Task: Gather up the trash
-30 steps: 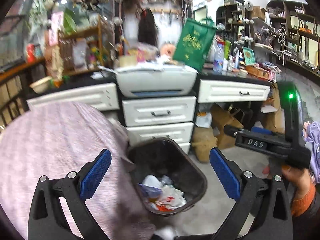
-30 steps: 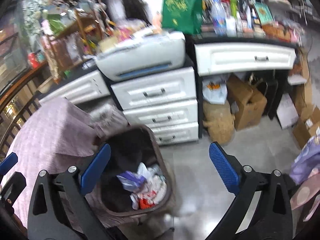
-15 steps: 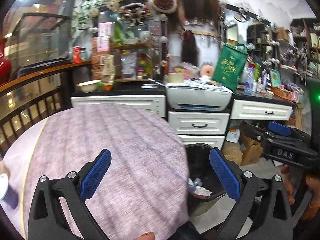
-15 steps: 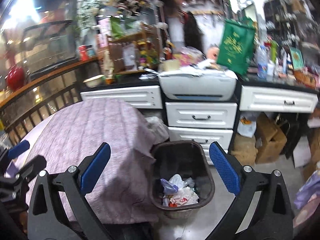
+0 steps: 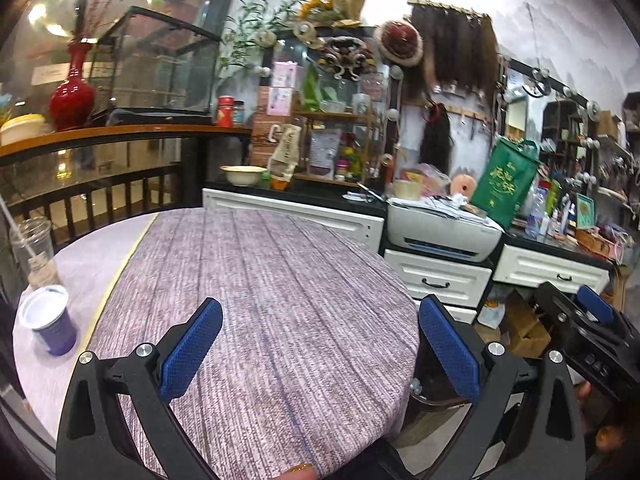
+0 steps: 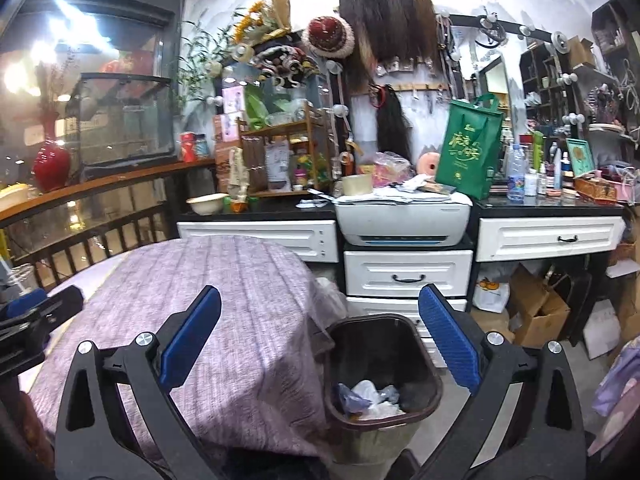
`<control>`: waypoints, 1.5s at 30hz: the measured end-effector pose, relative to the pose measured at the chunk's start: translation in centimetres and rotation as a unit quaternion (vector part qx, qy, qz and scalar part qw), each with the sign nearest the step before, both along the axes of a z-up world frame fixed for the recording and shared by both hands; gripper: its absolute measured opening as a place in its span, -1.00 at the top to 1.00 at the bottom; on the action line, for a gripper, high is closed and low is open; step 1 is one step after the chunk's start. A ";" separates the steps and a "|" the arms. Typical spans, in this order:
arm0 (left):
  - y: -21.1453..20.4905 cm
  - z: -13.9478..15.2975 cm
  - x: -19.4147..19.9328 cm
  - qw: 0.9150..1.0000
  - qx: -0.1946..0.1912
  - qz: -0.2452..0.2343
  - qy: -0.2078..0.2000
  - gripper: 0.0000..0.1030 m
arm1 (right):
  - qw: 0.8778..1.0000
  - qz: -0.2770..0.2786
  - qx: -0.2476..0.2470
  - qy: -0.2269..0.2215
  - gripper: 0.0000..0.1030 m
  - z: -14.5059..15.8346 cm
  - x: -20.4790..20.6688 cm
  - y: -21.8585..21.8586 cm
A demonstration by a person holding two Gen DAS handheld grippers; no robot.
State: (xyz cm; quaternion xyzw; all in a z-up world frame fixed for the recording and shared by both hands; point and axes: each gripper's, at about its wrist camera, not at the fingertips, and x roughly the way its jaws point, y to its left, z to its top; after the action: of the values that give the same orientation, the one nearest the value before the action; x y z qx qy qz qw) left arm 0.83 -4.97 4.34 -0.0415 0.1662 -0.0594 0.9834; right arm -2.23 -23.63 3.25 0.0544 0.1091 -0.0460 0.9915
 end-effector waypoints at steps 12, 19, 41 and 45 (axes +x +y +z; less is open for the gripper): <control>0.1 -0.6 -0.3 1.000 0.014 0.006 -0.007 -0.89 | 1.000 -0.009 -0.012 -0.019 -0.89 -1.4 -0.8 0.2; 0.3 -0.7 -0.5 1.000 0.012 0.006 -0.009 -0.89 | 1.000 -0.005 -0.024 -0.018 -0.89 -1.7 -0.7 0.5; 0.8 -0.6 -0.3 1.000 0.012 0.001 -0.006 -0.89 | 0.999 0.010 -0.044 -0.008 -0.89 -2.3 -0.7 1.3; 0.7 -0.7 -0.3 1.000 0.011 0.002 -0.006 -0.89 | 0.999 0.011 -0.043 -0.007 -0.89 -2.3 -0.6 1.3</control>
State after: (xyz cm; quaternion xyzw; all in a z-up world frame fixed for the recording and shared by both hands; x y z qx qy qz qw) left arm 0.54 -4.26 3.68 -0.0307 0.1613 -0.0562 0.9848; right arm -2.85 -22.34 0.93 0.0110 0.1005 -0.0398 0.9941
